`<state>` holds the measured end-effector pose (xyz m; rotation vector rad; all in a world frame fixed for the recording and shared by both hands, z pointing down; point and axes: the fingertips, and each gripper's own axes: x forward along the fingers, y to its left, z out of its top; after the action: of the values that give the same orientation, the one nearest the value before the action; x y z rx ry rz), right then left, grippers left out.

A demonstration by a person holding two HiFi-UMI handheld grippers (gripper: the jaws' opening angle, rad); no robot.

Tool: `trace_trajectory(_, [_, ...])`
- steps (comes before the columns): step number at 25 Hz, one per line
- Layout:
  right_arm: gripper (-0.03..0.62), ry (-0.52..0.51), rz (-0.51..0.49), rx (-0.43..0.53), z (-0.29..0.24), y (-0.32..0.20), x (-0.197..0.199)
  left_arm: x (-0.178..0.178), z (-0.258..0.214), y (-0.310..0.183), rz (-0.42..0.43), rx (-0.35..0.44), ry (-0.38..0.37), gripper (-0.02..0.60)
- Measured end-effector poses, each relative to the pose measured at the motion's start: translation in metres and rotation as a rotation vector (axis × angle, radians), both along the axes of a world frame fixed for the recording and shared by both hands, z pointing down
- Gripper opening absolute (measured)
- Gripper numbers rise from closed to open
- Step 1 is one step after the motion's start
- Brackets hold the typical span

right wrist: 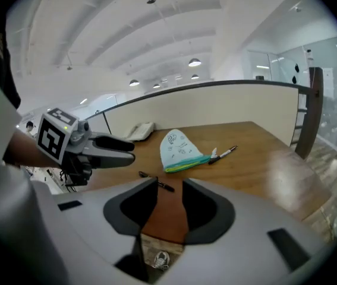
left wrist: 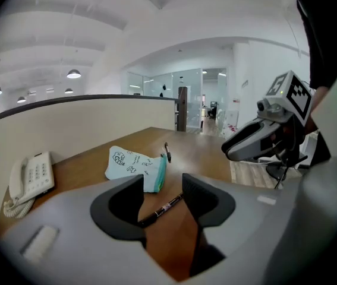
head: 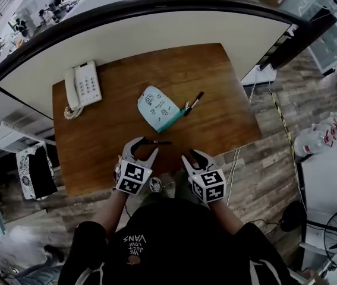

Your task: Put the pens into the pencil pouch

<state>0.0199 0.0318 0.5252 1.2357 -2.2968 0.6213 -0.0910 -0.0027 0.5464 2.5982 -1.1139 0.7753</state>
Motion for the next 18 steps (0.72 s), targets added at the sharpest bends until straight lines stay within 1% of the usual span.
trace_trajectory(2, [0.095,0.021,-0.013,-0.002,0.007,-0.003,-0.001,0.006,0.010,-0.009,0.034,-0.007,-0.041,0.189])
trace_trajectory(6, [0.095,0.045,-0.044,-0.017,0.023,-0.014,-0.003,0.020,0.024,-0.026,0.104,0.004,-0.124,0.190])
trace_trajectory(11, [0.095,0.086,-0.135,-0.020,0.042,-0.026,-0.010,0.034,0.044,-0.045,0.165,0.011,-0.252,0.192])
trace_trajectory(13, [0.095,0.092,-0.178,-0.025,0.049,-0.030,-0.013,0.040,0.050,-0.052,0.185,0.006,-0.282,0.192])
trace_trajectory(18, [0.095,0.098,-0.288,-0.047,0.067,-0.040,-0.023,0.055,0.063,-0.067,0.232,-0.012,-0.328,0.192])
